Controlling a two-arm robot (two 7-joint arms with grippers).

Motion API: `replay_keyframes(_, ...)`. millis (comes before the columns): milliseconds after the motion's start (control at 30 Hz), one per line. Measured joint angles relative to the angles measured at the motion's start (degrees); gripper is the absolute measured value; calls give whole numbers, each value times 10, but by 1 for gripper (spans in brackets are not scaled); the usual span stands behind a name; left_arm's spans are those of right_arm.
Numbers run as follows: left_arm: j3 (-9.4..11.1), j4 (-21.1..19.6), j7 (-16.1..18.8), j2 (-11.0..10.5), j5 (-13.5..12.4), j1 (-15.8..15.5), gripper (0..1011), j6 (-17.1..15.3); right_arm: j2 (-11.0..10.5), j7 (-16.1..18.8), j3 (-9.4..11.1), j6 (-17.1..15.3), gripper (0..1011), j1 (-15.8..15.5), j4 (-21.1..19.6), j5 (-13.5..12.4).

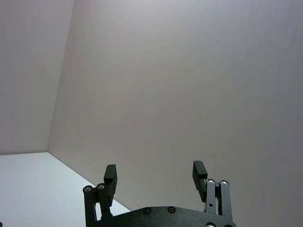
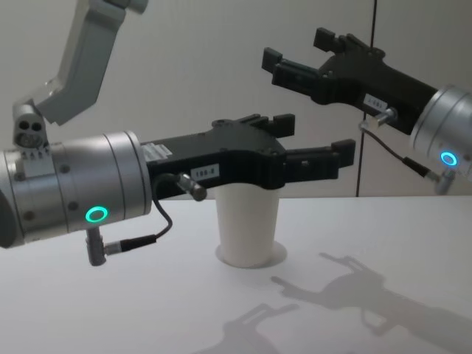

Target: Place the pen into the pen holder.

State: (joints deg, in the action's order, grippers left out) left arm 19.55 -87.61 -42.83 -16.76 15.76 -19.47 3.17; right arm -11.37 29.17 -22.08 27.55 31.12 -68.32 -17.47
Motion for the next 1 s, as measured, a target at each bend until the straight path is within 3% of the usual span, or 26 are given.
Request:
replay_keyframes(500, 0, 0, 0, 0, 0, 0, 1003, 0, -5, -12, 6, -3, 1001, -2, 0, 6)
replay_keyframes(1000, 0, 0, 0, 0, 0, 0, 1003, 0, -18, 1, 23, 8, 1001, -3, 16, -7)
